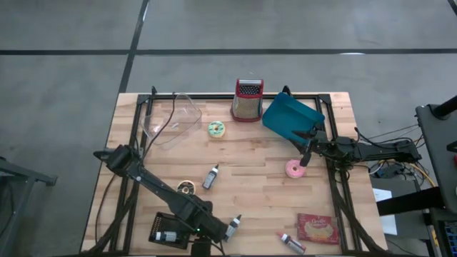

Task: Pick & Place Food Item
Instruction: Put the left pink food coloring bottle into the black bin

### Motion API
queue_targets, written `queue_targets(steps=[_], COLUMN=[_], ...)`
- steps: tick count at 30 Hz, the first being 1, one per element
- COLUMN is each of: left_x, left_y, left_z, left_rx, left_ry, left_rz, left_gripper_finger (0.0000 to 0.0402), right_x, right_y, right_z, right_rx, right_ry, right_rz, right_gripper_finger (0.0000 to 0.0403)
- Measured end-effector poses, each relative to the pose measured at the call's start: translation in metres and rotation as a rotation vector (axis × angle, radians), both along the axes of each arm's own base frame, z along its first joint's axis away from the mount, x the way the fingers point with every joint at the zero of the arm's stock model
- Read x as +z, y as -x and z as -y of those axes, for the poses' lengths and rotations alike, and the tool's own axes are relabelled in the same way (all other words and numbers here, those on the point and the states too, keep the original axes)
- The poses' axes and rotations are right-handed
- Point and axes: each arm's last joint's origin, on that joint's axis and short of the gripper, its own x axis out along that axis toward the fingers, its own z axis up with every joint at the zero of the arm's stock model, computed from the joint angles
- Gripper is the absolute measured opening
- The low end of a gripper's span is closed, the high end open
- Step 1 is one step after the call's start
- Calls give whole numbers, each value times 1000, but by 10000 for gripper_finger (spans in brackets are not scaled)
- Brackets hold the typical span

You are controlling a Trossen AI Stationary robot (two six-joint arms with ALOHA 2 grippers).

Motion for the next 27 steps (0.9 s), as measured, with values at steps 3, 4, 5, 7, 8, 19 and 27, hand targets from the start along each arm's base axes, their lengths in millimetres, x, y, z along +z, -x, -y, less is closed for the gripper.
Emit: queue_targets(steps=[3,4,5,7,8,19,27], left_x=[-4,-6,-8,-14,-18,-34,-59], left_y=[2,2,3,6,7,7,9], left_z=[-1,-2,-2,-3,-3,-14,-21], left_rx=[2,4,6,10,9,-38,-38], left_ry=[-11,-14,-15,-1,1,-48,-76], left_rz=[-17,-24,-34,-72,-85,-66,-23], left_gripper_finger=[248,248,248,248,248,248,248], right_x=[0,0,0,0,0,0,0], right_y=[0,0,0,0,0,0,0], right_z=[0,0,0,0,0,0,0], right_rx=[0,0,1,0,0,0,0], right_ry=[0,0,0,0,0,0,0], right_rz=[0,0,0,0,0,0,0], right_gripper_finger=[164,164,164,164,164,164,164])
